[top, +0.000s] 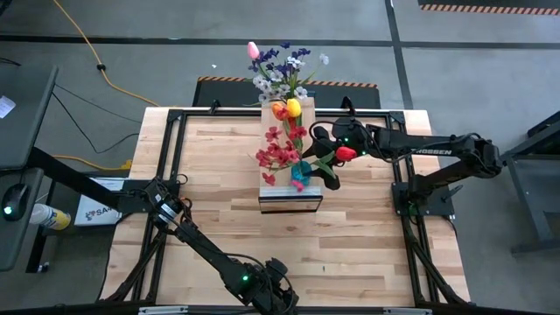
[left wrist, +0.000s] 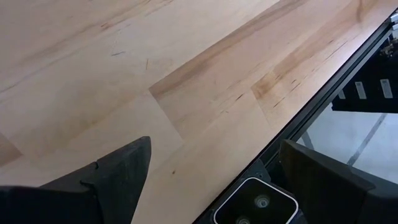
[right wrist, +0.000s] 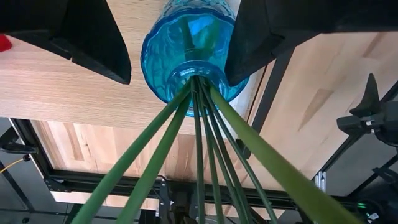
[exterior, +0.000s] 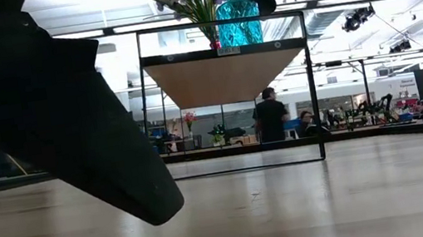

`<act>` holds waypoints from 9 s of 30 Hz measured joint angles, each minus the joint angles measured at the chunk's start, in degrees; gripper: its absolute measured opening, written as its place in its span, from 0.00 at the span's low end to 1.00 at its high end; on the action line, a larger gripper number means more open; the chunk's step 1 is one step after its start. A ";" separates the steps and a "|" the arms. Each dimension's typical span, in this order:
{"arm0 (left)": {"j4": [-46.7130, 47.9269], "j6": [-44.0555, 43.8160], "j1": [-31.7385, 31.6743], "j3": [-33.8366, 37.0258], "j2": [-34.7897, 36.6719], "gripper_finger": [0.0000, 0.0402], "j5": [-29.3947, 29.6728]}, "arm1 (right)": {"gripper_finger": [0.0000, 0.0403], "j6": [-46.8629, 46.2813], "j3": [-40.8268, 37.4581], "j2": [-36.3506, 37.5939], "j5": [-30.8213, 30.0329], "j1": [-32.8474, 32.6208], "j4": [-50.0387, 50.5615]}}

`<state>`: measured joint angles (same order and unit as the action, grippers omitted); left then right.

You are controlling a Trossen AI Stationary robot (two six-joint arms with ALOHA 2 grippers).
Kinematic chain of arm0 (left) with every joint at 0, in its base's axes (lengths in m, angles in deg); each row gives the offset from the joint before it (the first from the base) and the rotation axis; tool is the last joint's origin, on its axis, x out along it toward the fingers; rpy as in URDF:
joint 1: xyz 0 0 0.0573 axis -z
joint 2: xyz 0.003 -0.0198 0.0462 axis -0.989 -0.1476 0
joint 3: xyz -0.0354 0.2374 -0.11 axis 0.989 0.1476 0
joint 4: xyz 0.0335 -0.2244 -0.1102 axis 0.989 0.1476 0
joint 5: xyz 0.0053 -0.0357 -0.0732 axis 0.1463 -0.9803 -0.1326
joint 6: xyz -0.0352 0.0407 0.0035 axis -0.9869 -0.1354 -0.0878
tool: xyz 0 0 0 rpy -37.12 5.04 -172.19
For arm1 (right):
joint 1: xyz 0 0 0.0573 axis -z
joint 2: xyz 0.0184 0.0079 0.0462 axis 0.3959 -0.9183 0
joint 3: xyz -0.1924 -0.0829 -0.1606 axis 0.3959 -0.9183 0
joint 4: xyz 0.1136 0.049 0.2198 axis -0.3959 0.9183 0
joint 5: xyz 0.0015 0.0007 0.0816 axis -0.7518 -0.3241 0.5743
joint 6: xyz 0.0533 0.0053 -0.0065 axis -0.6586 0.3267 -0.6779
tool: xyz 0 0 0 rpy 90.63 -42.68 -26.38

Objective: Pick and place flowers into a vace then onto a shelf
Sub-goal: Put the blue vase with flowers on the shelf, then return to Home Position

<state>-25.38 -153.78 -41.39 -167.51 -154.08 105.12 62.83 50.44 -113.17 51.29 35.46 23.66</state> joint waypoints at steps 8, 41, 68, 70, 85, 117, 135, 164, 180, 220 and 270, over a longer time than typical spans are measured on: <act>0.00 -0.02 -0.02 0.00 0.00 0.96 0.02 | 0.64 1.19 0.02 0.00 -0.39 -0.02 -0.17; 0.13 -0.04 -0.02 0.00 0.00 0.96 0.02 | 0.79 4.66 0.11 0.00 -0.78 -0.04 -0.50; 0.09 -0.07 -0.04 0.00 0.00 0.96 0.50 | 0.88 3.15 0.04 2.05 -4.71 -0.02 3.58; 0.09 -0.07 -0.04 0.00 0.00 0.96 0.50 | 0.88 3.19 0.02 2.21 -5.22 -0.02 4.33; 0.16 0.00 -0.02 0.00 0.00 0.96 0.48 | 0.88 3.78 0.02 6.47 -8.61 0.00 9.08; 0.05 0.10 0.00 0.00 0.00 0.96 2.95 | 0.88 -1.81 0.09 25.38 -26.02 10.45 27.46; 11.53 10.48 -0.09 0.02 9.59 0.96 17.77 | 0.88 -16.42 0.13 56.54 -6.18 10.71 38.51; 57.06 14.41 -7.61 8.15 41.24 0.96 33.32 | 0.88 -19.66 0.11 69.46 4.38 10.69 40.90; 16.83 23.97 -9.38 51.98 70.99 0.96 32.88 | 0.88 -20.20 -6.65 70.21 3.28 10.69 35.96; -16.15 44.36 -9.38 94.49 107.90 0.96 24.04 | 0.88 -28.74 -36.32 75.34 21.43 10.69 -1.96; -35.90 65.91 -37.86 101.18 113.23 0.96 8.54 | 0.88 -32.17 -58.89 75.30 12.01 10.70 -30.58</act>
<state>-61.28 -87.88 -79.25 -66.33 -40.85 113.66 30.66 -8.45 -37.87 63.30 46.16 -6.93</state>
